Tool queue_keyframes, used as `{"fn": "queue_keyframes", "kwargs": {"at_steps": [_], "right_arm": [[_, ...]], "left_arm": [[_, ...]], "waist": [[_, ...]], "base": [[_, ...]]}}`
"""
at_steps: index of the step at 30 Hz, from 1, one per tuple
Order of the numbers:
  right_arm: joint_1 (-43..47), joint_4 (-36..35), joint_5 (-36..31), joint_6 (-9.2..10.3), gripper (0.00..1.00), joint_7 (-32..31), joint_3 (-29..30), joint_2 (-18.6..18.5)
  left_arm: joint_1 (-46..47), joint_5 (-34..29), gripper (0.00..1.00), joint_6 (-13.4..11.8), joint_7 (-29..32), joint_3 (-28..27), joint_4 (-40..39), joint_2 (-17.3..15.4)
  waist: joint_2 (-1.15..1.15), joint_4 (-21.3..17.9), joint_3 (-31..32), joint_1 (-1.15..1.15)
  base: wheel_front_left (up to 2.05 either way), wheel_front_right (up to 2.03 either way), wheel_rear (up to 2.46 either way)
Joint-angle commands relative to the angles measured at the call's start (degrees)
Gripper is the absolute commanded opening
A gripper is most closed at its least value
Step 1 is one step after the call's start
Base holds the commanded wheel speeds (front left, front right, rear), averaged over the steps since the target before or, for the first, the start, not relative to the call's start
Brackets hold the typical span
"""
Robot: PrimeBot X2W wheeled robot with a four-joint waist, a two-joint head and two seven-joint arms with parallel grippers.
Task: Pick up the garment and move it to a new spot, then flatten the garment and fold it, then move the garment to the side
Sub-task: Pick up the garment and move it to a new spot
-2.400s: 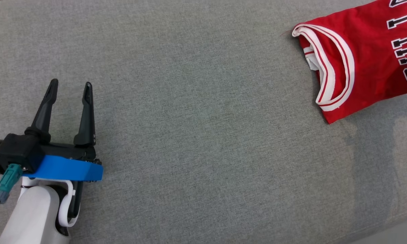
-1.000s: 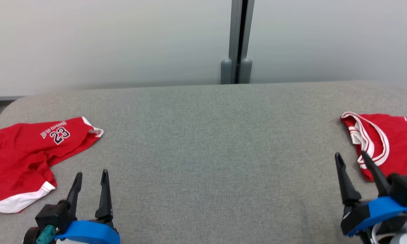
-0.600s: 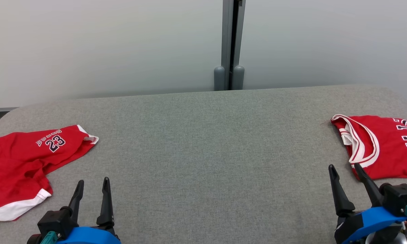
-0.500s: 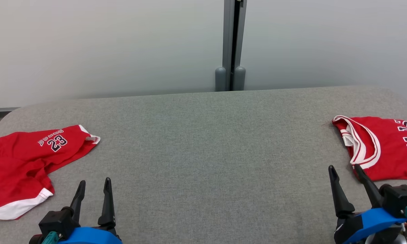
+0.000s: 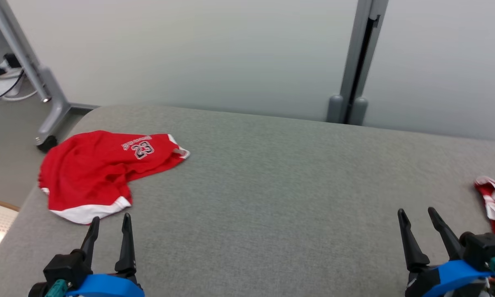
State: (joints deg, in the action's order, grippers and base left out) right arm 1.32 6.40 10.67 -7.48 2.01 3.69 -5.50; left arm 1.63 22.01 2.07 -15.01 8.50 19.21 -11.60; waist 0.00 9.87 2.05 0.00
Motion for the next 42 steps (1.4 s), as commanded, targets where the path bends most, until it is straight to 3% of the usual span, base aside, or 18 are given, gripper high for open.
{"fn": "queue_keyframes", "kwargs": {"at_steps": [1, 7, 16, 28, 37, 42], "right_arm": [[-1.0, 0.4, 0.5, -0.02, 1.00, 0.6, -0.4, -0.4], [-1.3, 0.0, 0.3, -0.02, 1.00, 0.6, -1.2, 0.3], [-1.9, 1.4, 1.5, -0.02, 1.00, 1.0, -2.2, -0.2], [-2.7, 1.8, 1.4, -0.02, 1.00, 1.2, -2.5, -1.7], [-3.9, -2.3, -0.2, -0.02, 1.00, 0.4, -2.1, -1.6], [-5.9, -5.5, -1.0, -0.02, 1.00, -1.6, -3.6, -2.9]], "left_arm": [[1.0, -0.5, 1.00, 0.1, -0.2, 0.1, 0.0, -0.3], [1.5, -0.8, 1.00, 0.1, -0.2, 0.2, -0.2, -0.9], [0.4, 0.0, 1.00, 0.0, -0.2, -0.2, -0.3, -1.2], [3.2, 1.2, 1.00, -0.5, 0.2, -1.6, -2.0, -0.6], [13.0, 4.7, 1.00, -2.8, 11.0, -5.5, -10.0, -4.5], [21.4, 7.5, 1.00, -3.1, 17.8, -7.5, -4.6, -7.2]], "waist": [[0.00, 4.1, -1.7, 0.00], [0.00, 12.6, -2.0, 0.00], [0.00, 17.5, -2.4, 0.00], [0.00, 18.1, -3.7, 0.00], [0.00, 17.1, -8.4, 0.00], [0.00, 14.0, -14.0, 0.00]], "base": [[0.00, 0.00, 0.00], [0.00, 0.00, 0.00], [0.00, 0.00, 0.00], [0.00, 0.00, 0.00], [0.00, 0.00, 0.00], [0.00, 0.00, 0.00]]}}
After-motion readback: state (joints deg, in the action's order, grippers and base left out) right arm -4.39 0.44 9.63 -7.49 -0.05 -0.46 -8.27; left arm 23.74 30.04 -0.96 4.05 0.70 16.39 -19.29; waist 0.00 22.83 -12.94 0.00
